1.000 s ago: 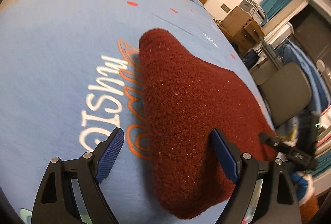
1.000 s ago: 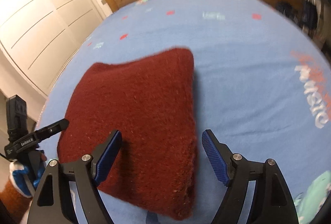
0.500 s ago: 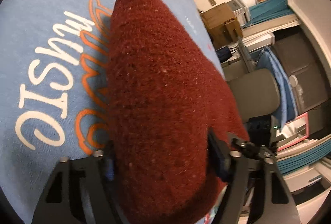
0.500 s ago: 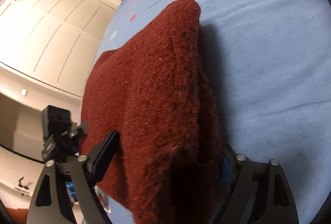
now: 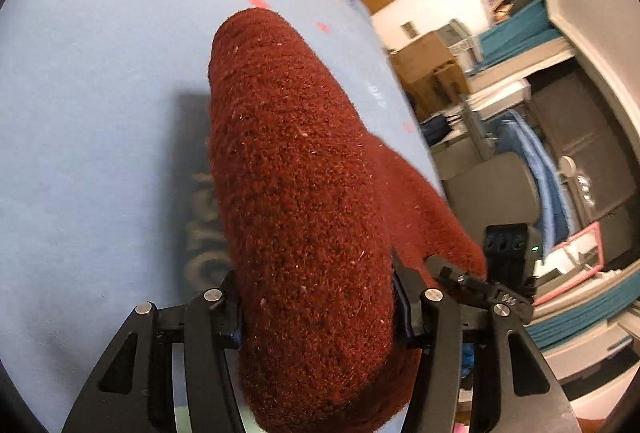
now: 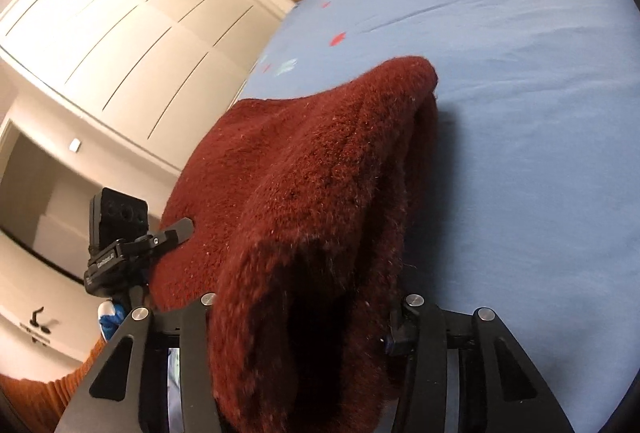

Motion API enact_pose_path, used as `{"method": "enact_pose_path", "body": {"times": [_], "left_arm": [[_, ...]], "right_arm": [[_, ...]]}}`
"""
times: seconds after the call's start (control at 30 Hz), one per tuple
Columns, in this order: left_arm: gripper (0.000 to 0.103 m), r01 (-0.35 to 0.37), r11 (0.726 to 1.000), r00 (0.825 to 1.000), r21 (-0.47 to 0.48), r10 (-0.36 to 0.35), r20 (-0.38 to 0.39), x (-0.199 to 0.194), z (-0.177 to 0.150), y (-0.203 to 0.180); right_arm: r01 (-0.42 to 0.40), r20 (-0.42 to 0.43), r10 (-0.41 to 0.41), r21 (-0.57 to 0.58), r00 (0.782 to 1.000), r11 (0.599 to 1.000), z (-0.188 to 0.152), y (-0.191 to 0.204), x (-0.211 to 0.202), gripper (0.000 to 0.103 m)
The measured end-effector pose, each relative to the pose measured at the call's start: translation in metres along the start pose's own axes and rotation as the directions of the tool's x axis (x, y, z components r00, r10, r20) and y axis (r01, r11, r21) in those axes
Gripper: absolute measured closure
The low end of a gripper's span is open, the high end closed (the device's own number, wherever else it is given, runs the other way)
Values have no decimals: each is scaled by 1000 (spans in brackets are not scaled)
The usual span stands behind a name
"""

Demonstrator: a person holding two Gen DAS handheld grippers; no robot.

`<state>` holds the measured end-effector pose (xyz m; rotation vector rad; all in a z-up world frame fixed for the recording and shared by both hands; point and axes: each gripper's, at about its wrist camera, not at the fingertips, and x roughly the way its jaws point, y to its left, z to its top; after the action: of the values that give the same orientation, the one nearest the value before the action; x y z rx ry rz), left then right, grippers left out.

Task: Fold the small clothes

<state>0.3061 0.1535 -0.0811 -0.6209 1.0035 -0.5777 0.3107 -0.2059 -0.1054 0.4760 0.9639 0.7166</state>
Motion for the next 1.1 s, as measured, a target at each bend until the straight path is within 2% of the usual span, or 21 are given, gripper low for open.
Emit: {"method": "enact_pose_path", "body": {"times": [0.07,0.17,0.3,0.4,0.53,0.63,0.77,0.9,1.1], "left_arm": [[49,-71,997,997,-15,71,-38,1,-7,14],[45,-78,997,996,13,79,-36,-11,-20,13],[45,-128,985,991,114,133,-35,-29,-38,-1],[43,-180,970,981,162,188,-41,-26,-55,-10],[43,-213,967,976,139,217,-17,-25,-71,-13],[43,-236,962,971,136,239,-3,-25,-74,-20],[43,-279,949,960,148,281,8,-17,-77,-30],[44,-323,936,946,142,323,24,-22,-82,-34],[44,-412,892,910,189,391,139,-44,-99,-65]], "right_arm": [[26,-35,-26,1,999,1000,-3,0,12,54],[89,-61,-89,-8,994,996,-10,-6,15,48],[151,-33,-152,-29,988,988,-14,-11,-8,46],[212,-32,-212,-14,977,977,-20,-25,-25,38],[242,-29,-242,24,970,970,-29,-32,-32,37],[236,-2,-236,66,972,970,-28,-32,-32,37],[247,16,-251,121,968,961,-32,-36,-35,37],[304,-18,-305,156,952,940,-40,-37,-28,37],[351,6,-357,181,934,919,-52,-22,-47,37]]}}
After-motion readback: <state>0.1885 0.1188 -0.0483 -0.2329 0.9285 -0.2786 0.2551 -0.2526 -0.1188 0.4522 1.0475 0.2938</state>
